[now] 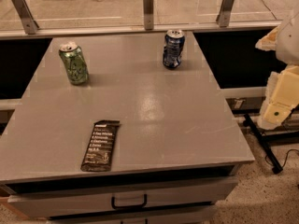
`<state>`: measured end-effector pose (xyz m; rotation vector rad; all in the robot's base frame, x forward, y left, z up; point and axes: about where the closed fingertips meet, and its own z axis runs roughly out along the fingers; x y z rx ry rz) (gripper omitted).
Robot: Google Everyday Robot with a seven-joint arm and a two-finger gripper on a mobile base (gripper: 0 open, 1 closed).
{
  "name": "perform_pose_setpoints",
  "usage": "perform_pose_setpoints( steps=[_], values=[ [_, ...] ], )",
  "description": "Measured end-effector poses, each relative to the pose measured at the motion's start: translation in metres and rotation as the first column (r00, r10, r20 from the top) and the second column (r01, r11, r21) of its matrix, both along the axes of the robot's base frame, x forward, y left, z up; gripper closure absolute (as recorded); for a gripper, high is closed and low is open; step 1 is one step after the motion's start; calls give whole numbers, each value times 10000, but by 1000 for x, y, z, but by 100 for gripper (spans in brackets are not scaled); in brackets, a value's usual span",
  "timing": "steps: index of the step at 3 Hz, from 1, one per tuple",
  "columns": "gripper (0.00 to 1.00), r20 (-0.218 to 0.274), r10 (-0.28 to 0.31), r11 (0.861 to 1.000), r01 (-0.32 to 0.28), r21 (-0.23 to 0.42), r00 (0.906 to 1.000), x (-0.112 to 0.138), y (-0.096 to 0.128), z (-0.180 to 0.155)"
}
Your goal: Knock pepsi can over
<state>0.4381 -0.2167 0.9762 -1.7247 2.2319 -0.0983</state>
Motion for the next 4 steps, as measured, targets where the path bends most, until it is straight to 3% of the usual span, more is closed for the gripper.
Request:
perform_pose_setpoints(
  steps=[1, 2, 3, 4],
  values=[
    [0, 3, 0, 10000, 0, 1, 10000, 0, 0, 0],
    [0, 534, -40, 9991, 16, 434, 9986, 28, -4, -7],
    [0, 1395, -315, 9869, 87, 1612, 9897, 90, -7, -23],
    [0, 1884, -561, 9540, -30, 2997, 9805, 152, 6, -38]
  ],
)
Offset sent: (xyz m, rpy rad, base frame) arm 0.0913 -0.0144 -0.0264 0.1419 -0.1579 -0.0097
